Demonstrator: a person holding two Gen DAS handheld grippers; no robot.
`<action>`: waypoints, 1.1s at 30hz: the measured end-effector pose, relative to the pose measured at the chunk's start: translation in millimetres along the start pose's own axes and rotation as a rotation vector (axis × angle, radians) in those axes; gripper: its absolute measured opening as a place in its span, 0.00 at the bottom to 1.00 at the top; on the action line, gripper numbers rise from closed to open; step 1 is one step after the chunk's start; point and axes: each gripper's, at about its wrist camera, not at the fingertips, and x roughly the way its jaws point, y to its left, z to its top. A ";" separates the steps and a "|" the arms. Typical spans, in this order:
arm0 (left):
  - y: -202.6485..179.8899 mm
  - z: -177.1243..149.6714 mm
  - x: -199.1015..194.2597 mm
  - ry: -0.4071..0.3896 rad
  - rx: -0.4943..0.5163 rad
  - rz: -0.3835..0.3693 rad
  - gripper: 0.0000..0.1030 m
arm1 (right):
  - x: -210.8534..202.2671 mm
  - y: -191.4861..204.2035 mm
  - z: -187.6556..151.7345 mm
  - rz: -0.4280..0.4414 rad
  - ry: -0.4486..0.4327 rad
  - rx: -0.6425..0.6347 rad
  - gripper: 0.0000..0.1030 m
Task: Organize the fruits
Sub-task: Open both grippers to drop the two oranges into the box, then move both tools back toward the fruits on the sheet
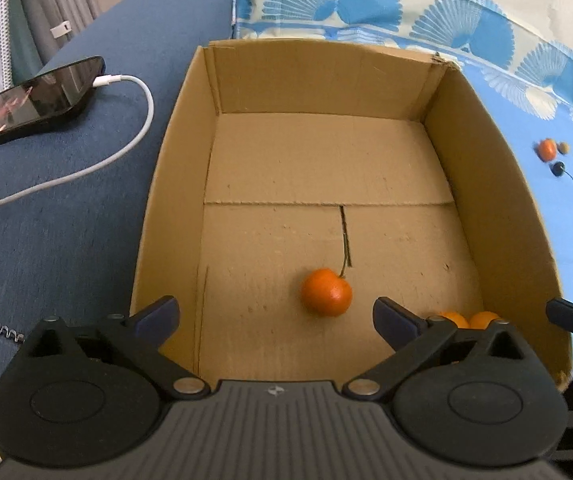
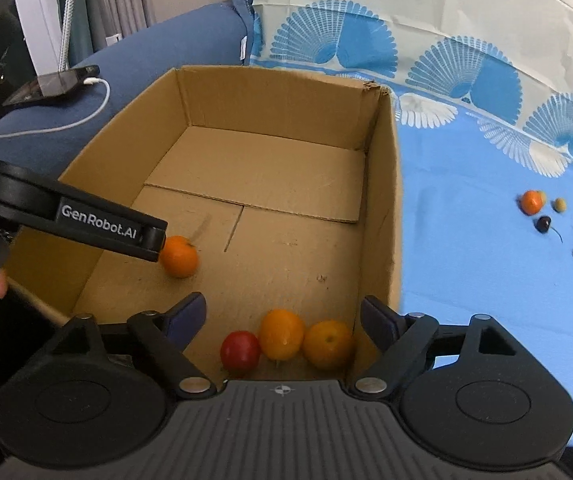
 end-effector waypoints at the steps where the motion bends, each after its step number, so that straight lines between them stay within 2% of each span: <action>1: -1.0 -2.5 -4.3 -0.002 0.008 0.000 1.00 | -4.4 -0.7 -0.9 0.002 0.000 0.011 0.83; 5: -5.2 -13.7 -25.8 -0.022 0.034 0.002 1.00 | -28.0 -2.1 -5.1 0.007 -0.015 0.052 0.92; 10: -7.9 -32.0 -56.5 -0.058 0.043 -0.002 1.00 | -63.9 -3.4 -14.3 0.004 -0.067 0.074 0.93; 15: -8.5 -63.6 -84.3 -0.072 0.037 0.009 1.00 | -102.6 -0.7 -36.1 0.003 -0.108 0.066 0.96; 21: -9.0 -105.0 -114.5 -0.094 0.004 -0.007 1.00 | -147.5 -3.8 -57.1 -0.055 -0.229 0.073 0.98; 28: -12.0 -119.5 -155.9 -0.196 -0.021 0.001 1.00 | -178.9 0.1 -69.4 -0.058 -0.312 0.069 0.99; 33: -18.3 -126.6 -170.5 -0.229 -0.007 0.003 1.00 | -197.8 0.5 -76.7 -0.069 -0.356 0.069 0.99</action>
